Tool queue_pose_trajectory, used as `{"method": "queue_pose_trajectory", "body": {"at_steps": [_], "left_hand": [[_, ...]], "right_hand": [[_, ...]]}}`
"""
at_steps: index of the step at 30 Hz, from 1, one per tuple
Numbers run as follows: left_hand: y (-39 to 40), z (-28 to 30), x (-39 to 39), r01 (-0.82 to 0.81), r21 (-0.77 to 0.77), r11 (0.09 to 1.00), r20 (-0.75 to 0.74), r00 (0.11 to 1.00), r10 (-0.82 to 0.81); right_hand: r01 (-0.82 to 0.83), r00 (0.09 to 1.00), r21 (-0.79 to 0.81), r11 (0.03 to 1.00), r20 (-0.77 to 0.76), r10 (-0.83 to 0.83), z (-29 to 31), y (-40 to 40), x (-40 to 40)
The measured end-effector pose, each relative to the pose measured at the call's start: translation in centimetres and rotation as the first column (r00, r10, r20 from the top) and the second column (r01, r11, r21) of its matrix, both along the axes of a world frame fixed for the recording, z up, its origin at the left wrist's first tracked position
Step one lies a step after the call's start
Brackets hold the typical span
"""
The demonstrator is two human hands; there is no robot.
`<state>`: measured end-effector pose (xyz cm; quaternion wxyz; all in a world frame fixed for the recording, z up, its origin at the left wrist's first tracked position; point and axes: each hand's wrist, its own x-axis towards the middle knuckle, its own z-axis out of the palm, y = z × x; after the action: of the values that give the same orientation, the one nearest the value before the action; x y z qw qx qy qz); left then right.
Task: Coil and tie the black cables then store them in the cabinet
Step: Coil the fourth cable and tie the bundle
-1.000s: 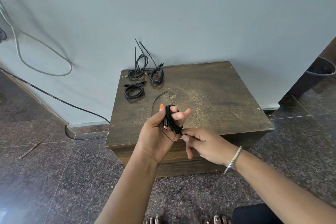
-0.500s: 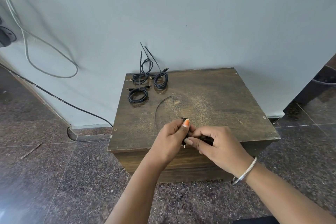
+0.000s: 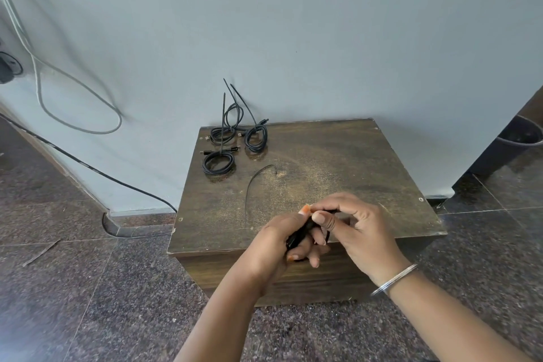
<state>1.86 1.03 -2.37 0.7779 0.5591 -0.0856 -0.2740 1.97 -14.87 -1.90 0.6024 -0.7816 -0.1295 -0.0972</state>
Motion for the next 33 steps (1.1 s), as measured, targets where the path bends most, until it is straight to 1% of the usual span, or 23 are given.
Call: {"method": "queue_pose_trajectory", "body": {"at_steps": [2,4,6,9,11,14,17,22,26,31,33], "left_hand": [[0.0,-0.1,-0.1,-0.009,-0.098,0.995,-0.057,0.998,0.003],[0.1,-0.1,-0.2,-0.035,-0.169,0.985,-0.098,0.995,0.019],[0.2,-0.1,-0.1,-0.066,-0.217,0.974,-0.108,0.993,0.043],[0.3,-0.2,0.0,-0.078,-0.210,0.975,-0.066,0.996,0.065],[0.3,-0.3,0.1,-0.070,-0.141,0.988,-0.023,0.997,0.067],[0.4,-0.3,0.2,-0.071,0.023,0.997,0.033,0.997,0.071],[0.2,-0.2,0.2,-0.091,0.166,0.982,0.079,0.994,0.079],[-0.6,-0.1,-0.1,-0.171,0.363,0.916,0.188,0.976,0.108],[-1.1,-0.2,-0.1,-0.298,0.511,0.806,0.319,0.937,0.145],[-0.7,-0.6,0.3,-0.361,0.613,0.703,0.405,0.907,0.112],[-0.6,-0.7,0.5,-0.407,0.647,0.644,0.441,0.889,0.119]], "right_hand": [[-0.071,0.991,0.054,0.996,-0.108,0.077,-0.3,0.2,0.0],[-0.156,0.953,0.165,0.974,-0.235,0.192,-0.6,0.5,-0.1],[-0.201,0.931,0.213,0.956,-0.262,0.254,-0.8,0.8,-0.2],[-0.231,0.933,0.184,0.955,-0.238,0.271,-1.0,1.0,-0.4],[-0.213,0.945,0.117,0.970,-0.228,0.235,-0.9,0.9,-0.4],[-0.163,0.972,-0.072,0.984,-0.181,0.148,-1.0,0.4,0.0],[-0.068,0.993,-0.233,0.970,-0.107,0.044,-1.5,0.2,0.2],[0.023,0.997,-0.275,0.961,-0.064,-0.042,-1.9,0.9,0.4],[0.068,0.996,-0.341,0.937,-0.028,-0.083,-2.2,1.4,0.6],[0.095,0.995,-0.397,0.913,0.013,-0.098,-2.2,1.8,0.7],[0.068,0.996,-0.393,0.917,-0.023,-0.084,-1.9,2.0,0.9]]}}
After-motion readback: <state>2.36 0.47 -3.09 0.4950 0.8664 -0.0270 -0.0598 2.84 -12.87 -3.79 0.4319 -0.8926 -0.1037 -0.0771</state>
